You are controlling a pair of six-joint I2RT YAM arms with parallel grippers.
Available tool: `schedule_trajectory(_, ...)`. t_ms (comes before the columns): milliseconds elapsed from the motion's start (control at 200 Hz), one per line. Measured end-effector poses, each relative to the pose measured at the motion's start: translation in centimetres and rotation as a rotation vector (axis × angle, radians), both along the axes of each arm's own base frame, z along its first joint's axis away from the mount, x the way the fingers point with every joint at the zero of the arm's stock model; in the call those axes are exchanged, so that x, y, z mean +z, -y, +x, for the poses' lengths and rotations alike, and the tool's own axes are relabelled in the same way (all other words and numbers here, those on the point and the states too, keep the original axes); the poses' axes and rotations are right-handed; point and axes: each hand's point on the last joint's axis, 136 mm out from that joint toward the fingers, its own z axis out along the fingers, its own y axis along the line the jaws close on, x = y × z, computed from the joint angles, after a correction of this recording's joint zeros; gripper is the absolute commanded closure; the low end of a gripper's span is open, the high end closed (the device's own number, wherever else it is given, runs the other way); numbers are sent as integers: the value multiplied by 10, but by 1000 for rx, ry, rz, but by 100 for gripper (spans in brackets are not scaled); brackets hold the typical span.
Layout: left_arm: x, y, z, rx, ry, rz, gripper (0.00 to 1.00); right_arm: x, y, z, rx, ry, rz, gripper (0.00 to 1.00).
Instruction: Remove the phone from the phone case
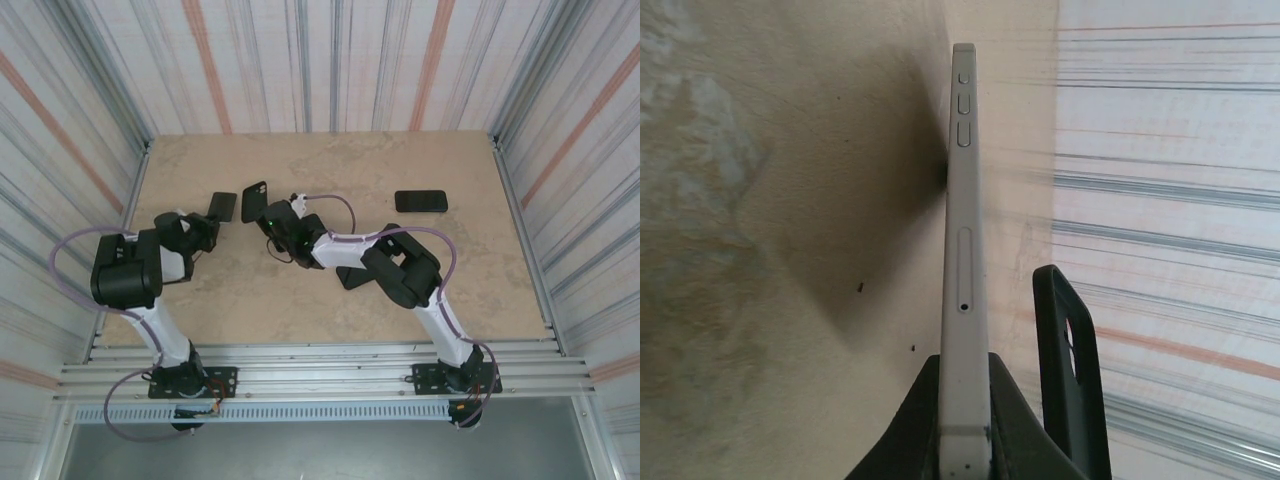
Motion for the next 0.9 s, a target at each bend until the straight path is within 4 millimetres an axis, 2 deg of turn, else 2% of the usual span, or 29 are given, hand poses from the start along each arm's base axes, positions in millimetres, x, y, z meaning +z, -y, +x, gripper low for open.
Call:
schedule_trajectory(190,-4,-8,-2,23,34,-1,91,-8,-6,4,-1,-5,-1,100)
schedule_trajectory(286,-6,-10,-2,29,46,-8,82,-12,-7,5,-1,-10,-8,100)
schedule_trajectory(666,-18,-8,-12,35,-13,-28,58,-25,-18,11,-4,-21,-29,100)
schedule_trajectory(902,-20,-6,-19,29,-87,-29,42,-38,-24,15,-1,-25,-54,93)
